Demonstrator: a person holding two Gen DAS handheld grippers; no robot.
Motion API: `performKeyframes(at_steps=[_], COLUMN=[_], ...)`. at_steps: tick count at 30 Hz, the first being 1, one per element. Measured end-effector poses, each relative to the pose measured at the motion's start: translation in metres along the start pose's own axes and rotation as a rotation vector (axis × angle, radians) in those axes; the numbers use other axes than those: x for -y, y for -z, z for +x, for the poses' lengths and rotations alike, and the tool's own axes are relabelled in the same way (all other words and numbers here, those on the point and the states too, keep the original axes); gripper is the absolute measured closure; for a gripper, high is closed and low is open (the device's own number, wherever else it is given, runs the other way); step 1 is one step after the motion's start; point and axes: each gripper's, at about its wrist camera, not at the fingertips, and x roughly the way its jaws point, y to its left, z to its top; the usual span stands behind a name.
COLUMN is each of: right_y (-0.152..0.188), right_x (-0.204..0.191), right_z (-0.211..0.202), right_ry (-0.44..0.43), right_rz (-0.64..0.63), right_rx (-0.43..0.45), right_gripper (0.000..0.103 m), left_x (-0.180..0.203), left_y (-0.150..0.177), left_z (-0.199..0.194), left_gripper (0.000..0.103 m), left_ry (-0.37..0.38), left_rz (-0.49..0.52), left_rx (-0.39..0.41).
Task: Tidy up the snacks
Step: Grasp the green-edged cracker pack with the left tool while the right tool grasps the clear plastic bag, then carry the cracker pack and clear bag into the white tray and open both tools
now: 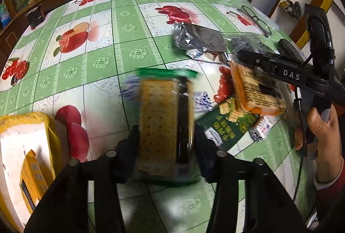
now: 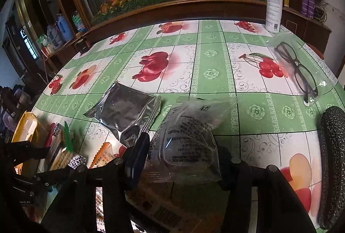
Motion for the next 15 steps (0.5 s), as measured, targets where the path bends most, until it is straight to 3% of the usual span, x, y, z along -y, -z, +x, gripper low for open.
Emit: performKeyframes(at_steps=[4,15], right_y=[0.002,0.013], right_x=[0.004,0.017], right_z=[-0.01,-0.052], right_ry=[-0.019,-0.072], right_rz=[0.014,0.061], right_rx=[0.026,0.108], right_gripper=[0.058,0.065], left_x=[0.007,0.023], left_y=[0.008,0.024], left_z=[-0.005,-0.04], left_gripper=[0.059,0.059], left_ry=[-0.013,0.01], left_rz=[-0.005,-0.046], left_rx=[0.023,0.12])
